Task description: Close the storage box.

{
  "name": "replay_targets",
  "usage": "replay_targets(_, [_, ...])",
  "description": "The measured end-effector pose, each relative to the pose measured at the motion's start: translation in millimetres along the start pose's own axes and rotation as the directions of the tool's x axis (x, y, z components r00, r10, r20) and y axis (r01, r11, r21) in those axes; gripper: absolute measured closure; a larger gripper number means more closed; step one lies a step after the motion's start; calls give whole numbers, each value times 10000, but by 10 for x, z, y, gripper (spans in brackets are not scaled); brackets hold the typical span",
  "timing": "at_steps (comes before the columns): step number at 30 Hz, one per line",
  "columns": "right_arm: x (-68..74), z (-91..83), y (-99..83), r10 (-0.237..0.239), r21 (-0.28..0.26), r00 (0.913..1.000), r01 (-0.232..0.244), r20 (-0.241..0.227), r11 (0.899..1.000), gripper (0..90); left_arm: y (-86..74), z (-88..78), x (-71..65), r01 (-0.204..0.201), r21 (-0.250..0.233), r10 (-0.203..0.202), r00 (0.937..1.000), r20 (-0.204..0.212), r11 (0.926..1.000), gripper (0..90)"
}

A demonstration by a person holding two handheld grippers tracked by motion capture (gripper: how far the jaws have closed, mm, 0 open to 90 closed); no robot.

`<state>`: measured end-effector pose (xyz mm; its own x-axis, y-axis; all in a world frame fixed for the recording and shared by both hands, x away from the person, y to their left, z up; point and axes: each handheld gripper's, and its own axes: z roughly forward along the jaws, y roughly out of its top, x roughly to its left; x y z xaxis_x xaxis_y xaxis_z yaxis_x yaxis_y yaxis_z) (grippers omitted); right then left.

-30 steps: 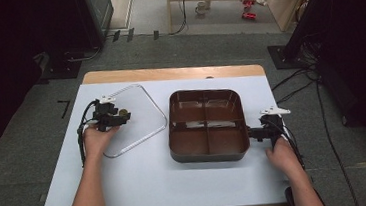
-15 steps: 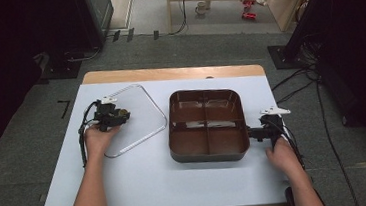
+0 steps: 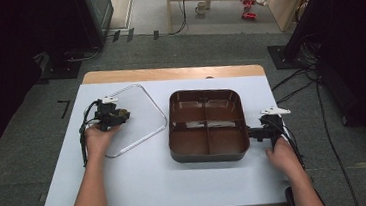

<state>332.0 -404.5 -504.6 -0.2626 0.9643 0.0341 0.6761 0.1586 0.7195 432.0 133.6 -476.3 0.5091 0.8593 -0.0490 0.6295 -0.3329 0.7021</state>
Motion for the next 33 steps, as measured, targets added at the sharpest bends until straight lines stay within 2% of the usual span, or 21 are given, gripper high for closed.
replay_targets(5, [0, 0, 0, -3, 1, 10000, 3, 1, 10000, 82, 17, -19, 21, 140, 137, -140, 9999, -42, 9998, 597])
replay_targets(7, [-1, 0, 0, -9, -2, 10000, 9, 2, 10000, 82, 32, -60, 46, 367, 5, -367, 9993, 94, 9993, 597])
replay_targets(18, [0, 0, 0, -5, 0, 10000, 5, 0, 10000, 82, 194, -307, 6, 693, -357, -674, 9963, 524, 9970, 597])
replay_targets(24, [0, 0, 0, -5, -2, 10000, 5, 2, 10000, 82, 296, -449, -48, 499, -577, -468, 9974, 547, 9971, 598])
replay_targets(28, [0, 0, 0, -5, -1, 10000, 5, 0, 10000, 82, 368, -538, -101, 539, -830, -468, 9952, 857, 9951, 598])
replay_targets(33, [-1, 0, 0, -10, -2, 10000, 10, 0, 10000, 82, 456, -599, -213, 189, -940, -91, 9945, 1039, 9954, 598])
